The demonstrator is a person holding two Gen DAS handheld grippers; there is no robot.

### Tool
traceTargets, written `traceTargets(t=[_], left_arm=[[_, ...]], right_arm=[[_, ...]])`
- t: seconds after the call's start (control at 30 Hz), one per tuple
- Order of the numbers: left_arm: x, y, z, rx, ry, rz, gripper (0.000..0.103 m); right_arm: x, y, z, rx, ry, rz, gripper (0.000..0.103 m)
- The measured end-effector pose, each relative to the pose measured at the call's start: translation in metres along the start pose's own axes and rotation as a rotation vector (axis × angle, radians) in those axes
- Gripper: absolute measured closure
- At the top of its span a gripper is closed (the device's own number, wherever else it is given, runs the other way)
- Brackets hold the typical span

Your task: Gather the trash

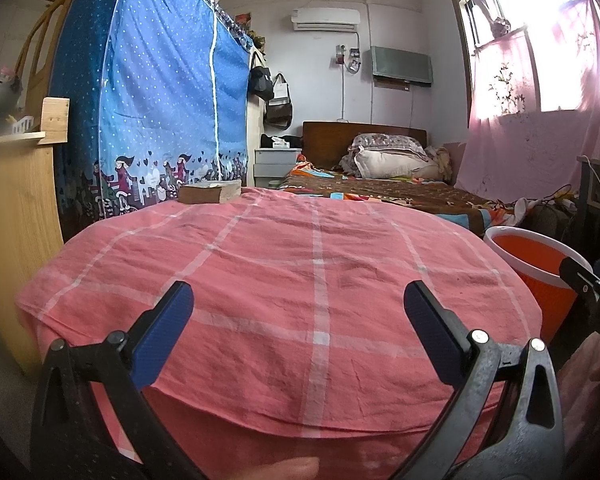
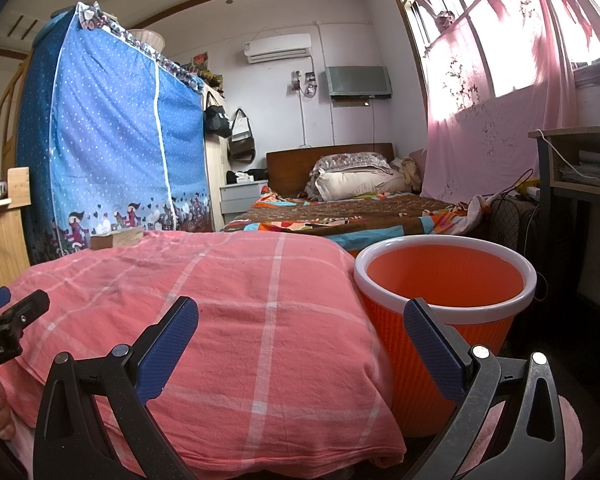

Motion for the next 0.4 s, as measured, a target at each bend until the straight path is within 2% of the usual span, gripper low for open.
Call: traceTargets(t=[0.4], left_arm=[[-0.0003, -0.0013, -0.0007, 0.004, -0.003, 0.005, 0.000]], right_arm=[[0.0032, 0.0011, 0.0030, 0.003, -0.003, 0.007, 0.000]])
Point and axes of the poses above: each gripper's, at about its wrist camera, not at the fingertips, and y roughly against the way its jaws point, z to its left, x to its underside, the point moved 7 cm from there along -y, roughly the way its jaws point, and after that the axes turned 8 degrees about -y, right-handed, at the moved point
